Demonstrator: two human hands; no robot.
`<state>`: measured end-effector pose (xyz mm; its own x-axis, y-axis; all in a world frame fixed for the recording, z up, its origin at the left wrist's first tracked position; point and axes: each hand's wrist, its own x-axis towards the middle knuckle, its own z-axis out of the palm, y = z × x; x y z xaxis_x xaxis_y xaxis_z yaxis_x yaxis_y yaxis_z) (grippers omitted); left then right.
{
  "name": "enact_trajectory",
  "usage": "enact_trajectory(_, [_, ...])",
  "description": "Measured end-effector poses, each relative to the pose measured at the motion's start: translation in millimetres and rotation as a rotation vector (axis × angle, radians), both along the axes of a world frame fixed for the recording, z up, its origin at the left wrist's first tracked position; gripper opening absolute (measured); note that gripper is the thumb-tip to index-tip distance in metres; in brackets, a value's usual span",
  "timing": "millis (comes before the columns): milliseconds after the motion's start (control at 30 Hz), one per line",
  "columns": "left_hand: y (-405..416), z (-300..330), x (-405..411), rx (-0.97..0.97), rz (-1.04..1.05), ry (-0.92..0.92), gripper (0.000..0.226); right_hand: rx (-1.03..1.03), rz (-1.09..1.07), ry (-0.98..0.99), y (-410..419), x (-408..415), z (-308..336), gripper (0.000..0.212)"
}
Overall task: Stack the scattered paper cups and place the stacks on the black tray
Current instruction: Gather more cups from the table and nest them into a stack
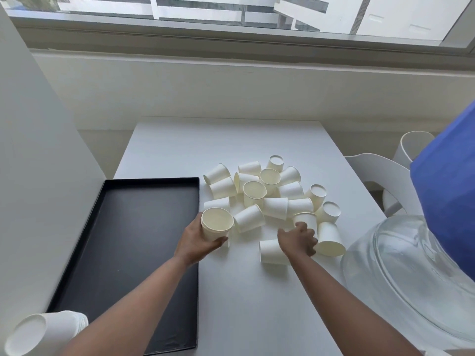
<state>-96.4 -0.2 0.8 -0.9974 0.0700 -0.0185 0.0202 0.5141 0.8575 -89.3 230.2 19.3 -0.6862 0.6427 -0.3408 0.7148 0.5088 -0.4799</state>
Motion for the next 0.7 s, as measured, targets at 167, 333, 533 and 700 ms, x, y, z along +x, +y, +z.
enact_trajectory(167, [4,-2,2,-0.051,0.010,-0.014,0.057,-0.207,-0.015,-0.149,10,4,-15,0.047])
enact_trajectory(333, [3,-2,3,-0.082,0.017,-0.030,0.058,-0.245,-0.003,0.027,1,0,-4,0.021])
enact_trajectory(533, [1,0,6,-0.076,0.014,-0.061,0.058,-0.229,0.066,0.738,-29,-9,43,0.030])
enact_trajectory(700, [2,1,8,-0.049,-0.007,-0.033,0.057,-0.212,0.574,0.984,-55,-8,54,0.029])
